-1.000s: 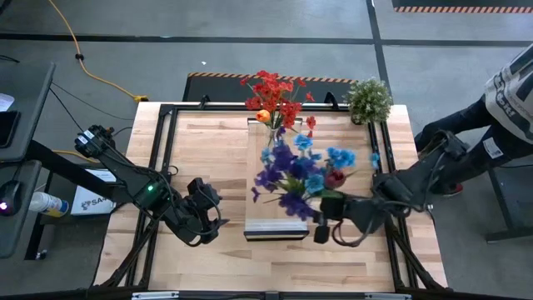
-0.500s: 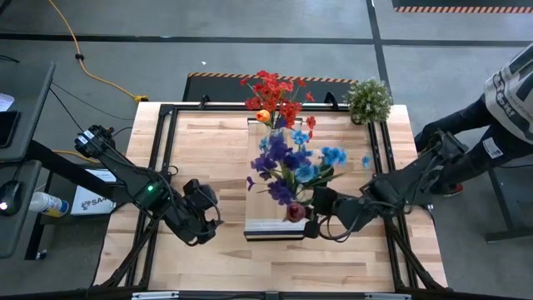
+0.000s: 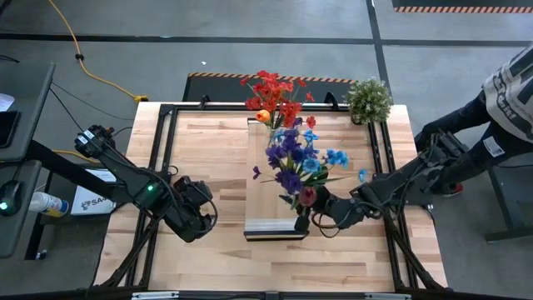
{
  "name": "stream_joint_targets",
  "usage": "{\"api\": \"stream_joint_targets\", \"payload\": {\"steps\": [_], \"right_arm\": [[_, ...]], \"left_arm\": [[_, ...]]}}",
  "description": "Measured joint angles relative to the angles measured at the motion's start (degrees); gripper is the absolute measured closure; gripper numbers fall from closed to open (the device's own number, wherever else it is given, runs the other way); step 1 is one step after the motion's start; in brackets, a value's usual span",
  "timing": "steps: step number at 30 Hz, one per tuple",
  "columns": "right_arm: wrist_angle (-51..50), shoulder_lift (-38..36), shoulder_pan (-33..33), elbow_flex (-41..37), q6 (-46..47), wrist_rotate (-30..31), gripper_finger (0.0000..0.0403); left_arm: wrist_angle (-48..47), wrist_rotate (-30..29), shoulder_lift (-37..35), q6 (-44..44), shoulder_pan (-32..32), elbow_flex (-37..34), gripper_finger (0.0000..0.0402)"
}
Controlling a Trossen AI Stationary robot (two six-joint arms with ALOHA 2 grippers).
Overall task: Pick and place flowers into a vace then onto a shelf
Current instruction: Put the transparent vase with flowers on the shelf
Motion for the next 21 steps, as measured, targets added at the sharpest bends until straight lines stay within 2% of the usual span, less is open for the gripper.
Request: {"api": "stream_joint_targets", "payload": {"steps": [9, 21], "right_arm": [[6.2, 0.6, -1.7, -3.6, 2.1, -1.1, 0.0238], [11.1, 6.4, -2.0, -3.4, 1.6, -2.2, 0.0238]], "left_arm": [[-7.8, 2.4, 0.0, -7.1, 0.0, 0.0, 0.0016], [-9.7, 2.6, 0.0, -7.8, 0.0, 0.0, 0.0016]]}}
